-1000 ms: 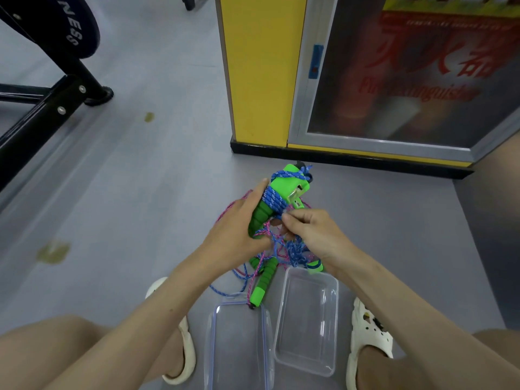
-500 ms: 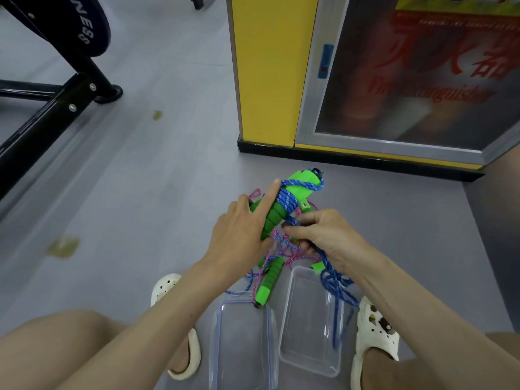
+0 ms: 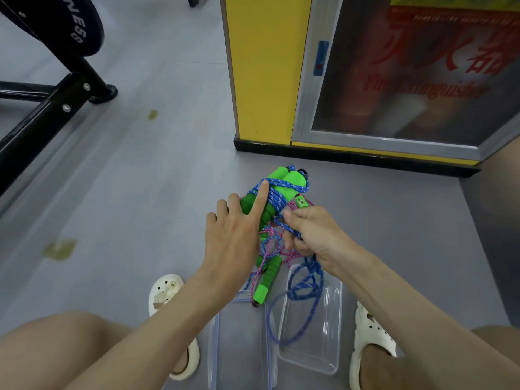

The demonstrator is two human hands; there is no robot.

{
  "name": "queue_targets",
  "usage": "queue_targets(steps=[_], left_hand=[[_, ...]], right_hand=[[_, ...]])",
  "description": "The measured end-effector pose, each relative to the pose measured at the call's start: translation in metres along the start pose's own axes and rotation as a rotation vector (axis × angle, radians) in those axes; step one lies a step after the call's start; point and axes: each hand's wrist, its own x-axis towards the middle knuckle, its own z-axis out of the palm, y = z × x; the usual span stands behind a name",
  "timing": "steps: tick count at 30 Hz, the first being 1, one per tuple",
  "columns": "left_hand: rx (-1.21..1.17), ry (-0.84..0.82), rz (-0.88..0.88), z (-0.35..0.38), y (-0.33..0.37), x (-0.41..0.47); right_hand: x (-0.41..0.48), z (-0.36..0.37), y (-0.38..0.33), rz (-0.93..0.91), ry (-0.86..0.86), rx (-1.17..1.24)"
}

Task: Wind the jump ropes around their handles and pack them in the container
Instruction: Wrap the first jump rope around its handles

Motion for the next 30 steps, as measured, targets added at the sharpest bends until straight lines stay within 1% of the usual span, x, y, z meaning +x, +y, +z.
queue_targets(steps=[1,3,6,9,11,12,14,16,18,19,21,22,23,24,27,28,30], left_hand=[[0.0,0.05,0.005,0.004,0.0,-0.001],[0.019,0.082,0.021,0.008,0.003,-0.004],[0.056,0.112,0.036,0.006,0.011,-0.007],[-0.044,0.149,0.055,0.009,0.016,-0.007],[-0.144,0.125,0.038,0.01,0.017,-0.006],[-0.231,0.092,0.02,0.006,0.017,-0.005],[-0.474,-0.026,-0.064,-0.007,0.014,0.004],[-0.774,-0.172,-0.194,-0.021,0.004,0.015],[-1.072,-0.267,-0.351,-0.027,-0.006,0.023],[-1.233,-0.361,-0.428,-0.029,-0.011,0.023],[-1.493,-0.649,-0.515,-0.034,-0.014,0.019],[-1.549,-0.771,-0.507,-0.034,-0.013,0.015],[-1.576,-0.824,-0.49,-0.035,-0.012,0.011],[-1.573,-0.806,-0.485,-0.035,-0.011,0.009],[-1.53,-0.598,-0.529,-0.033,-0.013,0.012],[-1.537,-0.555,-0.559,-0.032,-0.014,0.014],[-1.546,-0.52,-0.603,-0.033,-0.016,0.017]], right_hand=[[0.0,0.0,0.001,0.001,-0.009,-0.018],[0.0,0.001,0.002,0.006,0.002,-0.05],[0.0,0.0,0.003,0.016,0.088,-0.007],[0.0,-0.002,0.004,0.014,0.143,0.077],[0.001,-0.003,0.002,-0.017,0.163,0.095],[0.001,-0.003,0.001,-0.032,0.172,0.108],[0.002,-0.007,0.0,-0.041,0.175,0.136],[0.004,-0.012,-0.001,-0.036,0.151,0.122],[0.005,-0.015,0.002,-0.044,0.096,0.08],[0.005,-0.016,0.003,-0.054,0.065,0.048],[0.004,-0.016,0.005,-0.079,0.018,-0.004],[0.003,-0.016,0.006,-0.091,0.005,-0.018],[0.003,-0.016,0.006,-0.097,0.0,-0.024],[0.003,-0.016,0.007,-0.101,0.0,-0.031],[0.002,-0.017,0.006,-0.153,-0.003,-0.096],[0.002,-0.017,0.005,-0.181,0.004,-0.132],[0.004,-0.018,0.006,-0.223,0.039,-0.235]])
